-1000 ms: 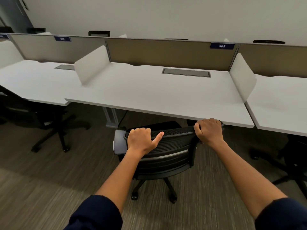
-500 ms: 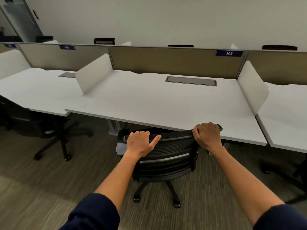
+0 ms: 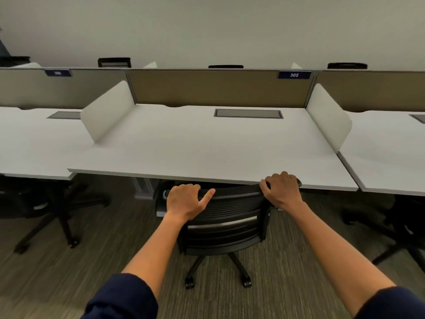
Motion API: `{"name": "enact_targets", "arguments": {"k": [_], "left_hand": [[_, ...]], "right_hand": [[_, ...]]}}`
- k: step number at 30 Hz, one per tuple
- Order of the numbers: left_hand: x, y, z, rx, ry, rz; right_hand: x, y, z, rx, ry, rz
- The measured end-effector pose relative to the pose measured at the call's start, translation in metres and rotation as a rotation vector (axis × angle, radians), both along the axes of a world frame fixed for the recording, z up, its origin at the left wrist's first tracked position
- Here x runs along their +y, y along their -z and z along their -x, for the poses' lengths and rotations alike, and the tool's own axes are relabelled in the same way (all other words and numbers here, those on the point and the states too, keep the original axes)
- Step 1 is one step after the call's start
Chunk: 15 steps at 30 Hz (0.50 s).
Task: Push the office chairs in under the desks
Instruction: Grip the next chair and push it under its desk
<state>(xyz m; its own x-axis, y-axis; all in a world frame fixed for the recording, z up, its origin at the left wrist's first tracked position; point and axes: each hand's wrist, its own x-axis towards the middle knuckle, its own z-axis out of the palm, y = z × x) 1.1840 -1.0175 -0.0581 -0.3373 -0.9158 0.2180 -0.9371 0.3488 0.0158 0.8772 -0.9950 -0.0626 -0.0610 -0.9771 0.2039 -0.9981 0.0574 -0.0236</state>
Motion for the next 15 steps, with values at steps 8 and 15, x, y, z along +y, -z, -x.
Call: {"name": "enact_targets", "arguments": {"k": [8,15], "left_hand": [[-0.040,-0.011,-0.070,0.047,0.127,-0.073],[-0.066,-0.003,-0.082,-0.033,0.168,-0.019]], "right_hand": [[0.012,-0.009,-0.075,0.047,-0.014,0.007],[0.011,-0.004,-0.115,0.066,0.041,0.040]]}}
